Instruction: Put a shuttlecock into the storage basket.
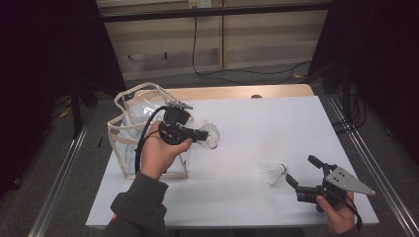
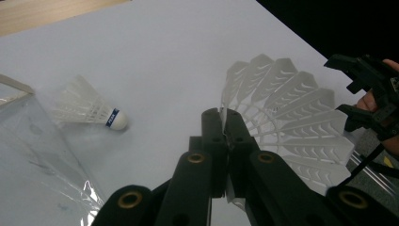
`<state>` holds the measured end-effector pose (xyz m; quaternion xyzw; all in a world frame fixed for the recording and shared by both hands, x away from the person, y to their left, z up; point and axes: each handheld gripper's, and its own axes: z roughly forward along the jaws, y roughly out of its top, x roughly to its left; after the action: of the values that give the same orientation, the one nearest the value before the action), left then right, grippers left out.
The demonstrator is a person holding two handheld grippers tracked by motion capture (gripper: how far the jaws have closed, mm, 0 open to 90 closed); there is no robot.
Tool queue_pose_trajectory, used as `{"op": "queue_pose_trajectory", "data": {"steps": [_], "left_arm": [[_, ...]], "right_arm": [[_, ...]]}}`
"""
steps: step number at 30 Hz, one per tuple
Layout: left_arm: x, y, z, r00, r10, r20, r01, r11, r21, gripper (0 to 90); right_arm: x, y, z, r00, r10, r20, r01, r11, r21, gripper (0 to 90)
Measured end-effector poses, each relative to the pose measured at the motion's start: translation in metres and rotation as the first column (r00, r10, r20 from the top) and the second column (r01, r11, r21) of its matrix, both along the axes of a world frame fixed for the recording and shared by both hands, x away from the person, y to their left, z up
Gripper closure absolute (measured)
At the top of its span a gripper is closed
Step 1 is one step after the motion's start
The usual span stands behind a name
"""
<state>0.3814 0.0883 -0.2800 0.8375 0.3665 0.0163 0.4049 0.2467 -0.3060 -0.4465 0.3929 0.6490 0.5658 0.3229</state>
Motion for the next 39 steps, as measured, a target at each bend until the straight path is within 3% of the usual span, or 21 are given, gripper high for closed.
{"op": "queue_pose_trajectory", "data": {"steps": [39], "left_arm": [[0.018,0.004,0.019,0.9991,0.042,-0.001,-0.042,0.9991,-0.010,89.9]], "right_arm": [[-0.002,-0.001,0.000,1.0000,-0.001,0.003,0.001,1.0000,0.000,1.6]]}}
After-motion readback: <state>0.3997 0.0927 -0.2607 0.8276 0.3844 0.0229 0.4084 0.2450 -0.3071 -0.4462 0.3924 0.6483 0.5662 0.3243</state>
